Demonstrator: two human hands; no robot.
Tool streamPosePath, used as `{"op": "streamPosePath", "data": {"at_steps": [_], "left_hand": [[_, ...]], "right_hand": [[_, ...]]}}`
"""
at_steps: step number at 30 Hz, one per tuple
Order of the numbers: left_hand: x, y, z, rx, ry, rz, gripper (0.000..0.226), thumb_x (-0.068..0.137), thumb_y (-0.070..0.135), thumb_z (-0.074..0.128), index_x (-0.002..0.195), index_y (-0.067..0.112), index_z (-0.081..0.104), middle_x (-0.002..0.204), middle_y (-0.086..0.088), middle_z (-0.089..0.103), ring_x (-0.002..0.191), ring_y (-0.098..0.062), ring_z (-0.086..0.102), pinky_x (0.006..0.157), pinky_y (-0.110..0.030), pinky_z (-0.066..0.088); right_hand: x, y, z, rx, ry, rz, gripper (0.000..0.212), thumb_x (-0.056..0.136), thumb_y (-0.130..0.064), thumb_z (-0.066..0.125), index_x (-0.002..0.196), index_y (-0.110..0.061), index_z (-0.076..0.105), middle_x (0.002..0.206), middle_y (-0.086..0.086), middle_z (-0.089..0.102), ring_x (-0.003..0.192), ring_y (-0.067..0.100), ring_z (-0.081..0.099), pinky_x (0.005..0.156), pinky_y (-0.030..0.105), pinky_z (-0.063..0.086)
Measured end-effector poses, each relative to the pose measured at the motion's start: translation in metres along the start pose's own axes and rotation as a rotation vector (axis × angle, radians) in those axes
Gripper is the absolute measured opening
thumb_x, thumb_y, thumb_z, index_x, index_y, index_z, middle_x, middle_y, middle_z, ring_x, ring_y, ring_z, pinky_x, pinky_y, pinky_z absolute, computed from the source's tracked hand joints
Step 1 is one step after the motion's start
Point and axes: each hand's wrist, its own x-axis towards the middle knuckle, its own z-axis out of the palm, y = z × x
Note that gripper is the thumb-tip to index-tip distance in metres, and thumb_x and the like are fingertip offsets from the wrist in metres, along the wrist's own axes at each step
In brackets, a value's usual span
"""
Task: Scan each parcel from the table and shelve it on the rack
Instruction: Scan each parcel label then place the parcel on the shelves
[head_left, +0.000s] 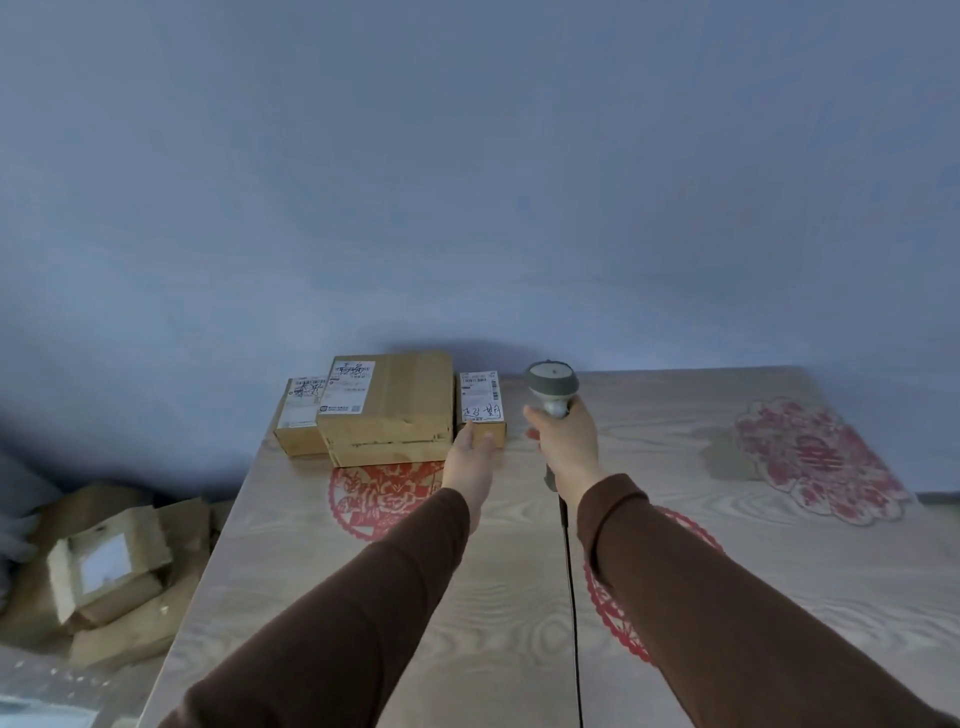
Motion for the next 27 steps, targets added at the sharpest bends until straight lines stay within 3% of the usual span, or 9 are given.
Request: {"op": "streamPosePath", "data": {"at_steps": [2, 9, 13, 18, 23, 27], "left_hand": [[0.028, 0.0, 0.004, -0.01, 0.017, -0.015, 0.061, 0.111, 0.028, 0.041, 0.166, 0.019, 0.018, 0.171, -0.003, 0.022, 0.156, -0.025, 0.025, 0.123, -0.042, 0.025], [0.102, -0.011, 0.011, 0.039, 0.078, -0.038, 0.065, 0.109, 0.038, 0.039, 0.167, 0.024, 0.011, 0.173, 0.0, 0.016, 0.159, -0.022, 0.018, 0.128, -0.045, 0.019], [0.132, -0.016, 0.019, 0.093, 0.108, -0.031, 0.066, 0.11, 0.042, 0.036, 0.167, 0.023, 0.01, 0.173, -0.002, 0.015, 0.159, -0.024, 0.016, 0.129, -0.047, 0.017], [0.159, -0.021, 0.033, 0.177, 0.167, -0.114, 0.07, 0.108, 0.044, 0.038, 0.167, 0.019, 0.008, 0.173, -0.007, 0.013, 0.16, -0.03, 0.007, 0.128, -0.053, 0.011], [0.181, -0.028, 0.035, 0.148, 0.177, -0.252, 0.088, 0.092, 0.053, 0.039, 0.166, 0.016, 0.01, 0.168, -0.014, 0.027, 0.154, -0.037, 0.021, 0.125, -0.054, 0.019], [0.184, -0.036, 0.032, 0.037, 0.198, -0.273, 0.062, 0.111, 0.032, 0.036, 0.167, 0.017, 0.014, 0.168, -0.011, 0.029, 0.152, -0.034, 0.031, 0.121, -0.044, 0.027]], "right_hand": [[0.026, 0.014, 0.015, 0.004, 0.003, 0.018, 0.019, 0.086, -0.027, 0.073, 0.102, -0.027, 0.062, 0.092, -0.004, 0.072, 0.09, 0.022, 0.071, 0.08, 0.038, 0.052], [0.088, 0.051, 0.044, 0.109, 0.017, 0.127, 0.019, 0.09, -0.02, 0.075, 0.103, -0.024, 0.063, 0.094, -0.007, 0.069, 0.091, 0.015, 0.064, 0.083, 0.031, 0.045], [0.115, 0.07, 0.056, 0.16, 0.0, 0.196, 0.026, 0.089, -0.016, 0.075, 0.114, -0.019, 0.065, 0.097, -0.007, 0.07, 0.089, 0.009, 0.063, 0.076, 0.028, 0.045], [0.137, 0.093, 0.07, 0.16, -0.043, 0.322, 0.029, 0.086, -0.02, 0.077, 0.113, -0.023, 0.066, 0.106, 0.0, 0.074, 0.103, 0.023, 0.068, 0.095, 0.043, 0.054], [0.152, 0.113, 0.071, 0.117, -0.03, 0.366, 0.026, 0.078, -0.021, 0.079, 0.101, -0.024, 0.067, 0.099, 0.003, 0.076, 0.098, 0.029, 0.07, 0.094, 0.051, 0.055], [0.162, 0.121, 0.067, 0.066, -0.056, 0.361, 0.022, 0.082, -0.018, 0.08, 0.098, -0.022, 0.064, 0.095, 0.004, 0.074, 0.089, 0.027, 0.067, 0.092, 0.052, 0.055]]}}
